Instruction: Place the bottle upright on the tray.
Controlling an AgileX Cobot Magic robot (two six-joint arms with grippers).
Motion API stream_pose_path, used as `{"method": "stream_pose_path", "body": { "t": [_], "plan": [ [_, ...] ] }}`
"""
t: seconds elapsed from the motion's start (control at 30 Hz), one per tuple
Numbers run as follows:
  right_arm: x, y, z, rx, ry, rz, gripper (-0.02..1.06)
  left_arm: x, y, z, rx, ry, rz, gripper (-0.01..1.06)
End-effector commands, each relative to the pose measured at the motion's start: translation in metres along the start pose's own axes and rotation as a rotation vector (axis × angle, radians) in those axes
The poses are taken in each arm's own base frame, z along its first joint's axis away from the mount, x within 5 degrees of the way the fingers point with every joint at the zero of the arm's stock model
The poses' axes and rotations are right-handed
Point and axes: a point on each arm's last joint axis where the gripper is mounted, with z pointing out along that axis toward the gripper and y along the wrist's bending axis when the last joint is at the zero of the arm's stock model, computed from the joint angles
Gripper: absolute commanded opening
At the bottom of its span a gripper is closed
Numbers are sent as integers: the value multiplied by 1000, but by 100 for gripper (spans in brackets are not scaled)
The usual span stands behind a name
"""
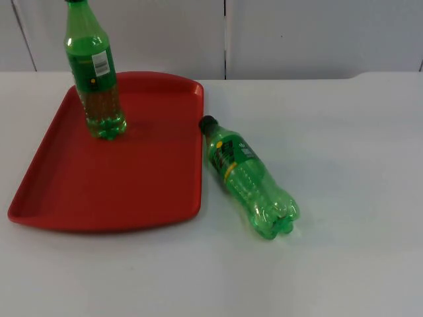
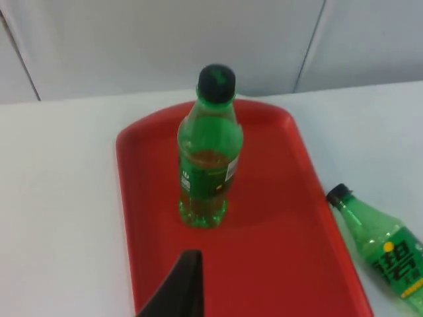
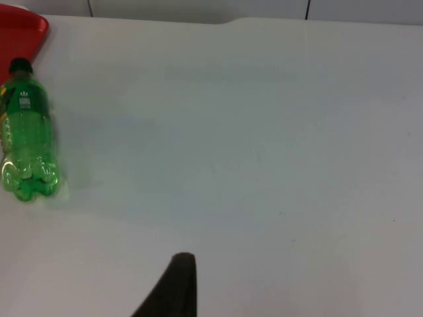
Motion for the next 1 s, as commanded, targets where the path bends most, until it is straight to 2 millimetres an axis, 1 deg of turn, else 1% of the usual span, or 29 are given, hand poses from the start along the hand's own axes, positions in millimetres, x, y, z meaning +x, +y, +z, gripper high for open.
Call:
{"method": "stream_pose_path", "body": {
  "t": [0.0,0.07,0.1,0.23,0.27,0.4,0.43,0.57,0.6,0.63,0.73,0.97],
  "plan": [
    [0,0,0,6,-7,-2,97,0,-2,-18,6,-22,1,105],
    [0,0,0,6,-7,-2,97,1,-4,-36,10,-48,11,105],
    [0,0,0,6,-7,-2,97,1,-4,-36,10,-48,11,105],
    [0,0,0,6,-7,-2,97,6,-8,-74,19,-108,25,105],
    [0,0,0,6,-7,-2,97,6,-8,-74,19,-108,25,105],
    [0,0,0,6,-7,-2,97,14,-11,-102,25,-141,59,105],
    [0,0,0,6,-7,-2,97,14,-11,-102,25,-141,59,105],
    [0,0,0,6,-7,-2,97,24,-14,-126,29,-164,92,105],
    [0,0,0,6,-7,-2,97,24,-14,-126,29,-164,92,105],
    [0,0,0,6,-7,-2,97,27,-15,-133,31,-168,94,105],
    [0,0,0,6,-7,-2,97,33,-16,-145,34,-177,100,105],
    [0,0,0,6,-7,-2,97,42,-17,-158,38,-173,107,105]
  ]
}}
